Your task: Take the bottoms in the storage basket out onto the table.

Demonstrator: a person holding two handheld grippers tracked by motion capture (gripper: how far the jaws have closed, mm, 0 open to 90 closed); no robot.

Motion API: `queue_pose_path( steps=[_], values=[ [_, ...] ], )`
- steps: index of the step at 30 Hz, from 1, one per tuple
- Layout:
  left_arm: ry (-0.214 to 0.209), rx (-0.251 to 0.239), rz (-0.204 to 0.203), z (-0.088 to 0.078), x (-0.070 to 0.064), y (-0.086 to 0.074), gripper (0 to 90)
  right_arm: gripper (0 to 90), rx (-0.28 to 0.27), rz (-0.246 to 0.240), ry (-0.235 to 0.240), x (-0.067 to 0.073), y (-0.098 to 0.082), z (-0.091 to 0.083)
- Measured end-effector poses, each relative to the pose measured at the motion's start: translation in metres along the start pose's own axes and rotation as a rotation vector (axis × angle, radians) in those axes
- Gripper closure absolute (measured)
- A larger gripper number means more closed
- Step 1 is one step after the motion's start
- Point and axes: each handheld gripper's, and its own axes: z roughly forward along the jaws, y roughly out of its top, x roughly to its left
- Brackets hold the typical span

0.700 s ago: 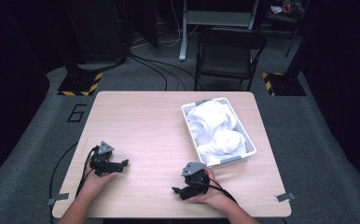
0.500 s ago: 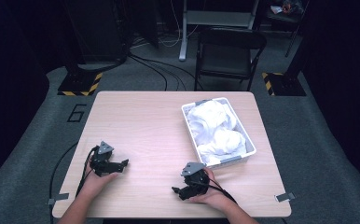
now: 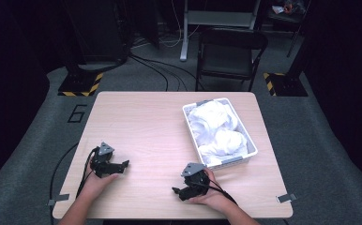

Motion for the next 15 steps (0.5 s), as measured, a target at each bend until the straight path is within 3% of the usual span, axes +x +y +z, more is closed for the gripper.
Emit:
queue_pose_path(
  steps=[7, 11, 15],
  values=[
    [0.0, 0.0, 0.0, 0.0, 0.0, 0.0, 10.9, 14.7, -0.001, 0.005, -0.011, 0.0008, -0.0003, -0.0006],
    [0.0, 0.0, 0.0, 0.0, 0.0, 0.0, 10.9, 26.6, 0.003, 0.003, -0.005, 0.0028, 0.0016, -0.0023],
    [0.0, 0.0, 0.0, 0.0, -0.0001, 0.0, 10.9, 26.9, 0.011, -0.002, -0.002, 0.0036, 0.0033, -0.0024]
  ],
)
